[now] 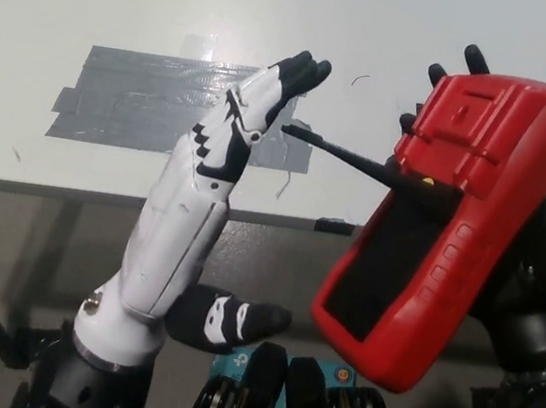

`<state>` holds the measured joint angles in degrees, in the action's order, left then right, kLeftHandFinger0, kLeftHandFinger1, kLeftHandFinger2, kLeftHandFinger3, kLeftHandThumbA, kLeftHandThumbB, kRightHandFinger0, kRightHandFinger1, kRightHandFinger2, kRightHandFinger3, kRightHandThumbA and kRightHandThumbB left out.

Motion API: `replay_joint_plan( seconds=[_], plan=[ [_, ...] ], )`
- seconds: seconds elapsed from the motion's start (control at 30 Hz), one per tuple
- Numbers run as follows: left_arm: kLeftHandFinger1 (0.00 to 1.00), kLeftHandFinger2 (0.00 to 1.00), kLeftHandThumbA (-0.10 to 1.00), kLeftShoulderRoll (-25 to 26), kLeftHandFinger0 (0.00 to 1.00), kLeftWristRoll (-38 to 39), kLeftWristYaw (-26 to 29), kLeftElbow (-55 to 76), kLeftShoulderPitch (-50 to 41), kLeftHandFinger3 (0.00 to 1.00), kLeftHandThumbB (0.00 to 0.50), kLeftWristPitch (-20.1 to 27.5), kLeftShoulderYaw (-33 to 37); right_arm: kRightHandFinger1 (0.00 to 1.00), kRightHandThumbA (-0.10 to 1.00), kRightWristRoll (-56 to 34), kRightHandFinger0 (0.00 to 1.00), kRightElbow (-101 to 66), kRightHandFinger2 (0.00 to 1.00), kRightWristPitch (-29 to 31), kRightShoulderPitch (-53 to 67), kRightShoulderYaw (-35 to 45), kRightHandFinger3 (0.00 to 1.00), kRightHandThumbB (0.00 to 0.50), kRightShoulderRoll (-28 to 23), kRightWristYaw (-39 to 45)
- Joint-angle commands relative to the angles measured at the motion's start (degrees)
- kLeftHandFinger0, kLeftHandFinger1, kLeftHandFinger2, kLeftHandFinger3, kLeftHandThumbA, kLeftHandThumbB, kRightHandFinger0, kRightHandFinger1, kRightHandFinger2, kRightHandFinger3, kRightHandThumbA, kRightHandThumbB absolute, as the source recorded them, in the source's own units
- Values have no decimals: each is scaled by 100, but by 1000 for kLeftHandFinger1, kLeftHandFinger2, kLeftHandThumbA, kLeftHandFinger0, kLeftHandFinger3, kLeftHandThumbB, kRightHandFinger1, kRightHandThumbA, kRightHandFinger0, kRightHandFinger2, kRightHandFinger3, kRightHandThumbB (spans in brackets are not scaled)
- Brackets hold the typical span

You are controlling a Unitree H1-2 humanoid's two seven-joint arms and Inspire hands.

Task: The robot first picks the multimeter with right hand and then unfolds the black stand on the back of it using left hand

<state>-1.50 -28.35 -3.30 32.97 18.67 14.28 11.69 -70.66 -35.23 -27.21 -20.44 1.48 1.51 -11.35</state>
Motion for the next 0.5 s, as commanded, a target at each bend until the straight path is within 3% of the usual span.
replay_joint_plan(
  seconds=[0.0,0.03,0.1,0.13,0.2,0.23,0.27,0.3,0.33,0.4,0.43,0.47],
  plan=[
    [992,896,1000,-117,1000,-11,165,150,-84,1000,379,339,48,76,-100,-538,0,-172,523,261,-308,73,104,90,23,-60],
    [977,888,1000,-116,1000,12,162,176,-85,1000,381,350,43,104,-100,-570,0,-148,575,279,-328,88,99,88,36,-70],
    [806,768,1000,-142,1000,175,126,305,-104,1000,385,329,53,204,-100,-562,0,-64,706,291,-364,134,83,91,2,-25],
    [616,647,1000,-173,1000,441,60,484,-97,1000,346,211,83,277,-100,-574,0,-31,771,299,-383,166,101,92,15,-107],
    [376,482,1000,-165,999,573,69,546,-98,1000,343,275,95,313,-100,-586,0,51,750,307,-417,228,217,95,13,-196],
    [240,380,1000,-180,907,649,55,598,-124,1000,357,238,118,300,-100,-585,0,100,721,304,-434,251,221,87,1,-178],
    [188,345,1000,-181,868,658,50,609,-128,1000,361,228,122,294,-100,-582,0,109,708,304,-436,255,233,89,-1,-170],
    [61,216,1000,-220,741,620,69,657,-154,1000,335,256,136,314,-100,-563,0,152,725,305,-446,277,330,78,-1,-178],
    [3,135,1000,-213,680,801,18,695,-169,1000,342,173,184,338,-100,-540,0,173,725,304,-449,286,446,85,-6,-173],
    [0,26,1000,-237,556,807,-13,749,-185,1000,321,173,225,355,-100,-574,0,212,756,328,-443,321,552,85,30,-223],
    [0,1,1000,-247,579,775,-6,749,-181,1000,302,248,252,353,-100,-615,0,258,769,351,-440,345,606,76,49,-196],
    [0,0,1000,-232,570,791,-26,762,-172,1000,315,226,260,345,-100,-621,0,282,762,352,-449,357,640,86,63,-210]
  ],
)
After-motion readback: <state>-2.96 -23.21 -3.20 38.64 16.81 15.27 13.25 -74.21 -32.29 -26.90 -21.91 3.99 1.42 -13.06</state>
